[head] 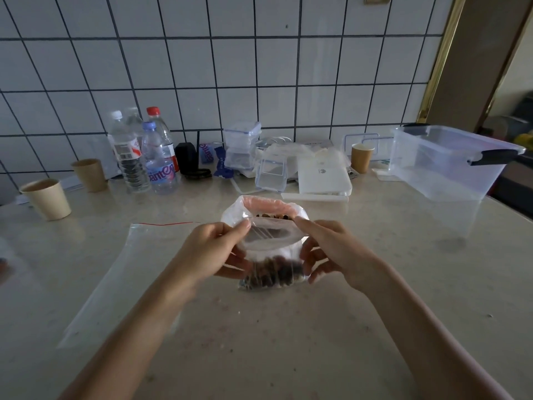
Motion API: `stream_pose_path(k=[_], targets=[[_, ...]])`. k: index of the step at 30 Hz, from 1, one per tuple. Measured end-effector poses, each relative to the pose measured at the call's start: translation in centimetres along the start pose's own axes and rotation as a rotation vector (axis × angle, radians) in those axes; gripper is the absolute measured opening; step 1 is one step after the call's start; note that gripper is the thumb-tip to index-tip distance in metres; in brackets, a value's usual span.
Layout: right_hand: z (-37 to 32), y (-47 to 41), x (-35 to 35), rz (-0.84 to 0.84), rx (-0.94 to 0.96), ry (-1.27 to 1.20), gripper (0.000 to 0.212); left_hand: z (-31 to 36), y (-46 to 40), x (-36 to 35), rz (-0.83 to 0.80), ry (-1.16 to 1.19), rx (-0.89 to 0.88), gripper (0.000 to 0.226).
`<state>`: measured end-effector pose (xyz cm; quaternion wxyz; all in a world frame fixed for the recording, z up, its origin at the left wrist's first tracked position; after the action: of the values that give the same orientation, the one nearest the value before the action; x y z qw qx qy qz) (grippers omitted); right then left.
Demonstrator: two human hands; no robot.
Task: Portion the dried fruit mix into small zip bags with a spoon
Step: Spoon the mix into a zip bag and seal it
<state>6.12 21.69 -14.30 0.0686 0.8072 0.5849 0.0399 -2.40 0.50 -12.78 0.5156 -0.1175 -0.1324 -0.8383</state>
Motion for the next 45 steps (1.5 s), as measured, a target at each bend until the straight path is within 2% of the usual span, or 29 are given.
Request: stream_pose_path(k=[3,7,11,14,18,21,23,24,26,27,30,33,36,39,41,45], targets=[[0.3,-0.3,-0.4,-0.127,-0.061,-0.168,0.042,0.0,-0.2,0.3,-0.181,0.227,0.051,0.035],[0.2,-0.3,-0.4,-0.249,-0.095,-0.334,0.03,0.2,-0.2,0.4,-0.298,0.386,0.024,0.029],[0.1,-0.1,-0.1,-0.293,-0.056,-0.392,0.028,0.1,-0.4,0.6,-0.302,0.544,0.017,0.033],[-0.4,-0.1,0.1,-0.226,0.072,-0.347,0.024,0.1,-0.5,0.8,-0.217,0.549,0.005,0.035],[-0.9,0.0,-0.3,0.002,0.317,-0.107,0.016,0.4,-0.2,0.9,-0.059,0.309,-0.075,0.019],[-1.6,0.6,-1.4,0.263,0.61,0.299,0.038,0.7,0.1,0.6,0.234,-0.055,-0.252,0.029],[-2.3,1.6,-2.8,0.353,0.829,0.595,0.055,1.6,0.5,0.1,0.397,-0.438,-0.463,0.031],[-2.6,2.0,-3.4,0.371,0.88,0.742,0.061,2.1,0.7,-0.1,0.436,-0.593,-0.523,0.03],[-3.1,2.1,-3.5,0.391,0.829,0.877,0.059,3.0,0.5,0.4,0.421,-0.712,-0.485,0.028],[-3.2,1.7,-3.0,0.393,0.75,0.85,0.051,3.4,0.2,0.9,0.383,-0.705,-0.421,0.025],[-3.4,1.2,-1.4,0.272,0.359,0.552,0.026,3.5,0.3,1.6,0.159,-0.501,-0.209,0.026],[-2.7,1.8,-1.6,0.038,0.01,0.229,0.026,2.6,1.1,0.4,-0.12,-0.175,-0.016,0.034],[-1.9,2.4,-1.7,-0.092,-0.036,-0.06,0.024,1.8,1.7,-0.4,-0.283,0.085,0.025,0.027],[-1.3,3.0,-1.1,-0.23,-0.052,-0.277,0.034,1.0,2.1,-0.1,-0.392,0.294,-0.011,0.034],[-1.0,3.4,-0.8,-0.299,-0.054,-0.339,0.038,0.5,2.3,0.2,-0.431,0.388,-0.039,0.041],[-0.8,3.8,-0.6,-0.336,0.03,-0.323,0.034,-0.1,2.4,0.2,-0.388,0.44,-0.061,0.048]])
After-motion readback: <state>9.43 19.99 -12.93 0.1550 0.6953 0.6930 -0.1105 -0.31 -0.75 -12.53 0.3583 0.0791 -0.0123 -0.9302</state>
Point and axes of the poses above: each hand's wrist, its own y-axis away from the middle knuckle, its own x-axis out of the back of the hand, z = x × y, the point moved 3 cm from there along -y, towards the middle knuckle, and after that the axes turned 7 degrees about -y, right-handed, at the moved point
